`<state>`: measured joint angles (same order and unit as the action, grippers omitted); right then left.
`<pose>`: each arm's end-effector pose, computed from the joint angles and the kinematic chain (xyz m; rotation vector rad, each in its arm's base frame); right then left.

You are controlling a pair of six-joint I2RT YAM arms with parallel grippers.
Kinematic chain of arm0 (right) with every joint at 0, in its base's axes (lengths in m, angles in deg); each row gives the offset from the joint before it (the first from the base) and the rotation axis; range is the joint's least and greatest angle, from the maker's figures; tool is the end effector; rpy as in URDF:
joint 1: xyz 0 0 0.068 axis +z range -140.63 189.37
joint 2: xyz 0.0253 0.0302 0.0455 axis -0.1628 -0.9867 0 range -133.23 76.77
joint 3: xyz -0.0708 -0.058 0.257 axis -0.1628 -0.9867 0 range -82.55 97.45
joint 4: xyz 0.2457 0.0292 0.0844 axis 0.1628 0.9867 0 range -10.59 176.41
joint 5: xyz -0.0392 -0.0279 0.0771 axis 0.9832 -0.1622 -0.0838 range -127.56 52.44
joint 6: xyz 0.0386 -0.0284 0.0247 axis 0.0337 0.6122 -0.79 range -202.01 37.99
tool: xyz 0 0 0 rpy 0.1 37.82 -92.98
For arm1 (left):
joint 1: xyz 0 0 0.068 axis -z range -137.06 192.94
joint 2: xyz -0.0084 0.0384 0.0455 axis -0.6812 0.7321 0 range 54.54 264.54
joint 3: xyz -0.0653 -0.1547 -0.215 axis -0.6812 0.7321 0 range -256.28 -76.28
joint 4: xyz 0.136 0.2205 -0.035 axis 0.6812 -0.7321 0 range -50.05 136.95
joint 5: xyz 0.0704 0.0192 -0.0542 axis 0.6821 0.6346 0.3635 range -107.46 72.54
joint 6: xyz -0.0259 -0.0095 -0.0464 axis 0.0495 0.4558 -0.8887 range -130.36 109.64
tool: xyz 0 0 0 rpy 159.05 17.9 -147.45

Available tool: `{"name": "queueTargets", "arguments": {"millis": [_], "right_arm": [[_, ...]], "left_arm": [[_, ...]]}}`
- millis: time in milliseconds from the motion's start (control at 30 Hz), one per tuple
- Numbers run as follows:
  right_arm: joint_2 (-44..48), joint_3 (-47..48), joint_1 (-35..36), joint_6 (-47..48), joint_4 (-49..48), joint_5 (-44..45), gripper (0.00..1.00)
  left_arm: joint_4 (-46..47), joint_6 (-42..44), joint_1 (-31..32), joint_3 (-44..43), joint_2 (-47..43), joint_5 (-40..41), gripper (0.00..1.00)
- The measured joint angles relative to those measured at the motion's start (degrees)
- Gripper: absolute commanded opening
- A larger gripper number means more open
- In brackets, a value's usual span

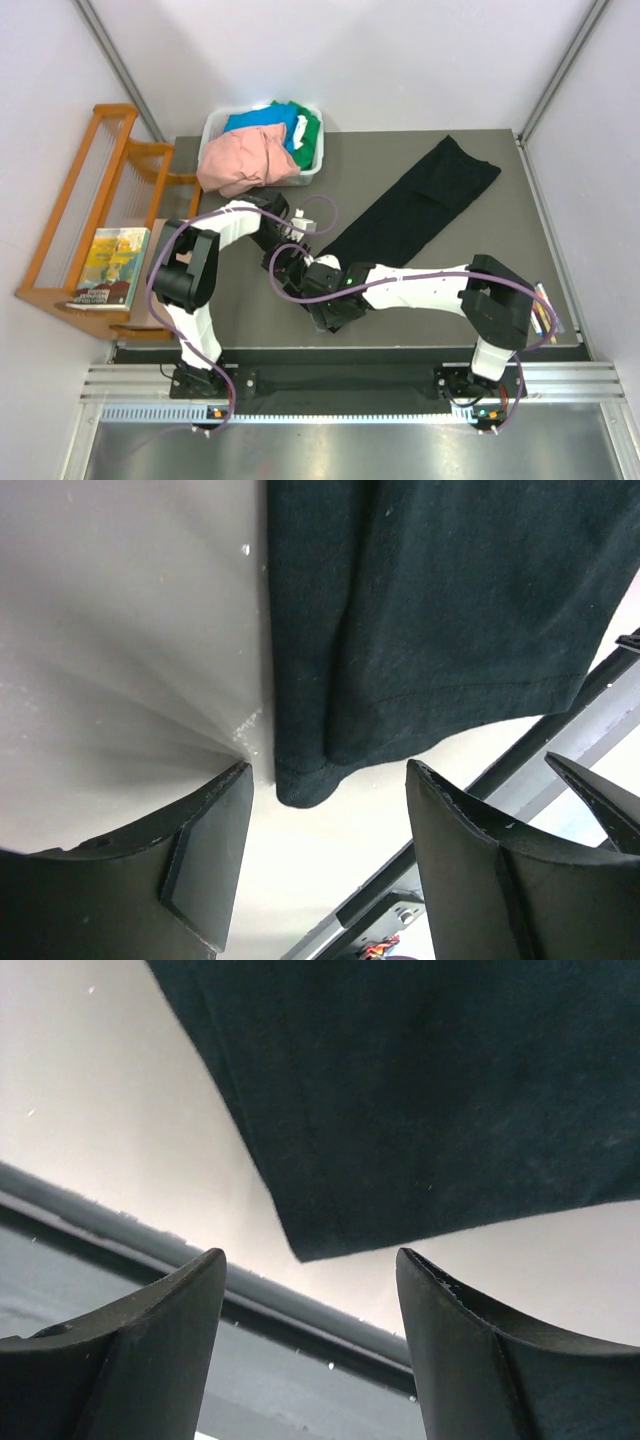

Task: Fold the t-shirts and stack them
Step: Fold the tshirt

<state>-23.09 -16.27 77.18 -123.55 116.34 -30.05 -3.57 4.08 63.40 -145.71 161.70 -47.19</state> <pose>0.1323 0.3121 0.1851 -0.6111 2.7583 0.2889 0.3044 -0.1325 0.1584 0.9215 2.8902 -0.8067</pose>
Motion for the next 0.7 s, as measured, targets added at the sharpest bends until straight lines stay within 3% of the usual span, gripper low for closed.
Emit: {"name": "queueTargets", "arguments": {"millis": [300,700], "right_arm": [[-2.3,-1.4,0.9,0.9,-1.1,3.1,0.65],[-4.6,0.7,1.4,2.4,-0.1,5.1,0.54]], "left_arm": [[3.8,-0.6,4.4,2.6,-2.6,3.1,0.65],[5.5,-0.6,4.6,4.1,-3.7,3.9,0.64]]}}
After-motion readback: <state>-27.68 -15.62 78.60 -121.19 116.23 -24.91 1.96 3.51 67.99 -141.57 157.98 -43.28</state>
